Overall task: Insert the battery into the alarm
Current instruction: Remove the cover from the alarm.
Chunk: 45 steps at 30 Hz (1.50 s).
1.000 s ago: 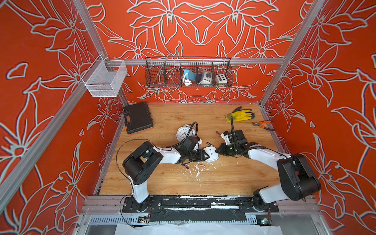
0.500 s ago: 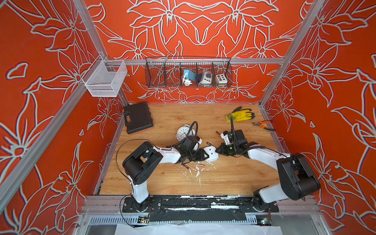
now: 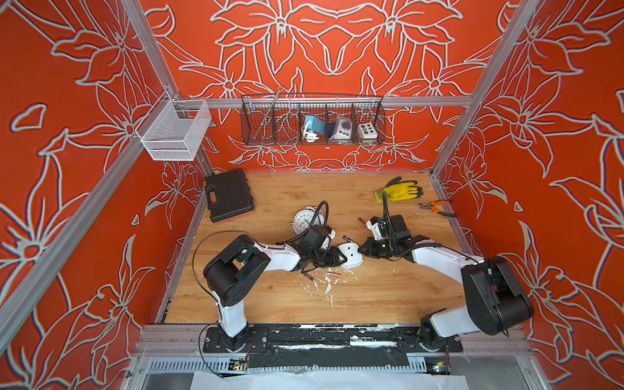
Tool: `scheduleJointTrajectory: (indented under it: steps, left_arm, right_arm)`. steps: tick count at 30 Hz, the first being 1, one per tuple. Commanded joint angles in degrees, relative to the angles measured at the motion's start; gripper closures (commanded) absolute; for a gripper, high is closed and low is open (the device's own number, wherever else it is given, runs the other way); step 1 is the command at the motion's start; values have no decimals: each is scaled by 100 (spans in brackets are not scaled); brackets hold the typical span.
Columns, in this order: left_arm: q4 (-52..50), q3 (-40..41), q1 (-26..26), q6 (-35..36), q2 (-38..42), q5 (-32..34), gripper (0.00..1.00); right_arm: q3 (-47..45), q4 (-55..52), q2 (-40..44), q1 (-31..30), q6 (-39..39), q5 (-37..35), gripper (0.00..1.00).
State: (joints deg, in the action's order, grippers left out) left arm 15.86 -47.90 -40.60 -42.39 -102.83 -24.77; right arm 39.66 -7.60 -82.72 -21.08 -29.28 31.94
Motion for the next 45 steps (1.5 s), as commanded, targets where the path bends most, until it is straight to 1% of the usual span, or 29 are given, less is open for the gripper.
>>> scheduleJointTrajectory:
  steps: [1,5,6,9,12,18,20,24,27,36,45]
  left_arm:
    - [-426,17,7,103,-185,306,59]
    - [-426,-1,6,108,-188,293,59]
    - [-426,3,8,106,-185,296,59]
    - [-417,6,8,108,-190,294,59]
    - [-408,1,8,105,-194,282,59]
    - [-417,-9,4,117,-194,275,59]
    - [-417,-6,1,117,-203,279,59]
    - [-417,-20,7,122,-216,275,59]
    - [-426,-26,4,125,-209,274,59]
    - [-454,-35,11,150,-203,274,59]
    - [-487,-45,14,165,-177,288,59]
  right_arm:
    - [34,-63,168,-71,1,5,100]
    - [25,-93,146,-71,1,-84,100]
    - [9,-84,158,-70,-6,-104,98]
    - [3,-79,204,-71,-8,-170,82]
    - [6,-91,200,-72,-8,-213,74]
    - [17,-52,66,-64,-20,-205,71]
    - [29,-23,13,-67,-37,-131,71]
    - [66,14,-50,-72,-61,-25,80]
    - [79,12,-78,-71,-53,-13,82]
    - [33,105,-201,-71,-104,100,84]
    - [72,8,-159,-70,-83,24,99]
